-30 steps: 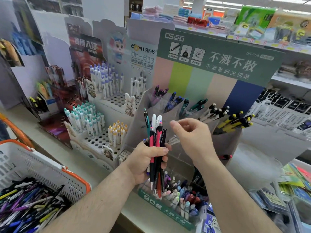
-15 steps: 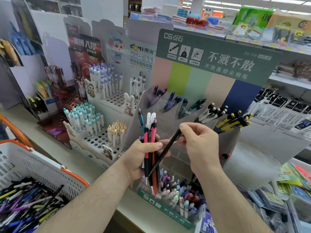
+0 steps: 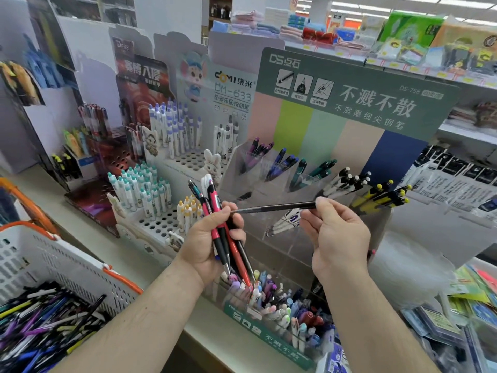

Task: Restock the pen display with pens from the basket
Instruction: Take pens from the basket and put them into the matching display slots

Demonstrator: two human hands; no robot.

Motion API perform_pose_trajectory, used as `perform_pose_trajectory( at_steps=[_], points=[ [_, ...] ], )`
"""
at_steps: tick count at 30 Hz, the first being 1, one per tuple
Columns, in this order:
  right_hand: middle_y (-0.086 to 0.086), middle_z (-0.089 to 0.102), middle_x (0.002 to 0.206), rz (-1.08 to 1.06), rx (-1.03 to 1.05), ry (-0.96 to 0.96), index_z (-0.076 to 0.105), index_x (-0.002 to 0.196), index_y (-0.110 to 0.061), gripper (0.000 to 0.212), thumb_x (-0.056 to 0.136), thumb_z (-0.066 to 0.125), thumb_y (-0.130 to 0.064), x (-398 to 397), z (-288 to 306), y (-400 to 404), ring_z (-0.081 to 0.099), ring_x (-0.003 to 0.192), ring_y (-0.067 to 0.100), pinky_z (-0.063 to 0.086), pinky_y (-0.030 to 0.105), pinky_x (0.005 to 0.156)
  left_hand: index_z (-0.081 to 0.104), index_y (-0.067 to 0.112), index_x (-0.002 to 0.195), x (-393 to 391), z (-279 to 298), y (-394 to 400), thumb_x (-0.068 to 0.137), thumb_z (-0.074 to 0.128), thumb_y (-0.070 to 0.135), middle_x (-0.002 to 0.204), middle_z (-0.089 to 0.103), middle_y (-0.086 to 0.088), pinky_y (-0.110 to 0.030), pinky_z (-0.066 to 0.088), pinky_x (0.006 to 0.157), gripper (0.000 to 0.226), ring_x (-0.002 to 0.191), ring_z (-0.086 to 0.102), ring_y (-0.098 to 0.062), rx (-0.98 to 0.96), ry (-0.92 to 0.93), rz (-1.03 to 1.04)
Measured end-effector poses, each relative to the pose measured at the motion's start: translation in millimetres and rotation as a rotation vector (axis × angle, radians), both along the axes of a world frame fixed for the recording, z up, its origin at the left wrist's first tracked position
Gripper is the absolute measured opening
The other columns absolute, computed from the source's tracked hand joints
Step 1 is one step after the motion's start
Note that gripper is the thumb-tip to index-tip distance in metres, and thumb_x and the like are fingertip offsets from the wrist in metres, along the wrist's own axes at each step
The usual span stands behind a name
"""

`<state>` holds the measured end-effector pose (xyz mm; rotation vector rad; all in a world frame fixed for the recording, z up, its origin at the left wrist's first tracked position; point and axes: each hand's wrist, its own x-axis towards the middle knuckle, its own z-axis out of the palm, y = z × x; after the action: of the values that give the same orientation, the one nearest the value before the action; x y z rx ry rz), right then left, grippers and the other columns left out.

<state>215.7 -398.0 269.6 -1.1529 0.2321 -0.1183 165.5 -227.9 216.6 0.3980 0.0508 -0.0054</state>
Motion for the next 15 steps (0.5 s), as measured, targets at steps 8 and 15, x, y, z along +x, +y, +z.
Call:
perform_pose_trajectory(
  at_steps=[8, 15],
  points=[
    [0.005, 0.071, 0.078, -0.217, -0.315, -0.327, 0.067, 0.081, -0.021, 0.01, 0.089, 0.07, -0.016, 28.0, 10.8, 19.5, 0.072, 0.073, 0.026, 0.059, 0.036, 0.066, 0.056, 0.016, 0.089, -4.4, -13.7, 21.6, 0.068, 0.07, 0.001, 0.079, 0.062, 0.0, -0.022, 0.048, 0.045, 0.029, 0.058, 0.06, -0.011, 0.113, 0.103, 0.074],
    [-0.013, 0.061, 0.071, -0.069, -0.865, -0.455, 0.067, 0.085, -0.017, 0.008, 0.091, 0.067, -0.023, 43.2, -7.2, 70.5, 0.057, 0.067, 0.001, 0.046, 0.02, 0.07, 0.053, 0.014, 0.09, -13.4, -16.0, 28.5, 0.071, 0.066, 0.001, 0.072, 0.054, -0.001, -0.025, 0.045, 0.052, 0.026, 0.052, 0.045, -0.011, 0.463, 0.08, 0.06]
  ],
)
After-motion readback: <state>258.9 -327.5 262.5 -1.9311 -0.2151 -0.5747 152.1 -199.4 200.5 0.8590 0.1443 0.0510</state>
